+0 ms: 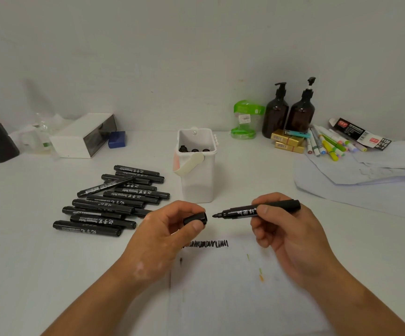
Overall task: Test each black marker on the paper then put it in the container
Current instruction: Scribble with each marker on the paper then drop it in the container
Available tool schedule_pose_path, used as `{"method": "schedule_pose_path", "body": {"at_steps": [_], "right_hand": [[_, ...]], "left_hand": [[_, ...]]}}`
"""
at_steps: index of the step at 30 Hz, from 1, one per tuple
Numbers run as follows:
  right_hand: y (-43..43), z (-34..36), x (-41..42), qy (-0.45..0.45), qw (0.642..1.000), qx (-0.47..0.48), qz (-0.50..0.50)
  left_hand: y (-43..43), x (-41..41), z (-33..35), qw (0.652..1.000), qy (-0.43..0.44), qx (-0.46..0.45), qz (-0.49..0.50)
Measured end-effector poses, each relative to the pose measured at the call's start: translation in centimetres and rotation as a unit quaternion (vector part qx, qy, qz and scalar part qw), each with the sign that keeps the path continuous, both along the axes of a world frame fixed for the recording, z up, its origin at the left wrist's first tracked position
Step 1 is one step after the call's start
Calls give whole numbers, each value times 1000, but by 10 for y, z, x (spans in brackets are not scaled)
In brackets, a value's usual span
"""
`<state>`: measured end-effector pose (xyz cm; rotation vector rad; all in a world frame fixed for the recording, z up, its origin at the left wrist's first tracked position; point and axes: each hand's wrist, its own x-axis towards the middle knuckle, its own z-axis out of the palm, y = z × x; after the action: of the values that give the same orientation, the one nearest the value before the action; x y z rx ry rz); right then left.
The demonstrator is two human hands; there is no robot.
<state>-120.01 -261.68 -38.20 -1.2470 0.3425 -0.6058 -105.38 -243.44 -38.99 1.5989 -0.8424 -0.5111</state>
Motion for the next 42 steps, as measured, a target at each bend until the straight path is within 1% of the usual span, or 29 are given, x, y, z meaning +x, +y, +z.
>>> {"method": "schedule_pose_path", "body": {"at_steps": [8, 12, 15, 20, 22, 30, 42], "right_hand": [[9, 1, -1, 29, 997, -60, 38], [10, 2, -3, 45, 993, -91, 51], [11, 4, -5, 69, 986, -134, 65], [18, 3, -3, 73, 976, -189, 80], [21, 2, -2, 67, 977, -186, 83], [22, 2, 1, 41, 989, -128, 56], [19, 6, 0, 14, 991, -117, 71]], "left_hand": [[0, -3, -3, 998, -11, 7, -58], [0, -3, -5, 997, -6, -10, -78], [-1, -2, -9, 996, 41, -44, -70], [-5, -5, -13, 987, 121, -70, -85], [-6, -6, -13, 983, 143, -80, -80], [-9, -12, -13, 977, 159, -104, -95], [-7, -18, -7, 975, 159, -111, -106]]}}
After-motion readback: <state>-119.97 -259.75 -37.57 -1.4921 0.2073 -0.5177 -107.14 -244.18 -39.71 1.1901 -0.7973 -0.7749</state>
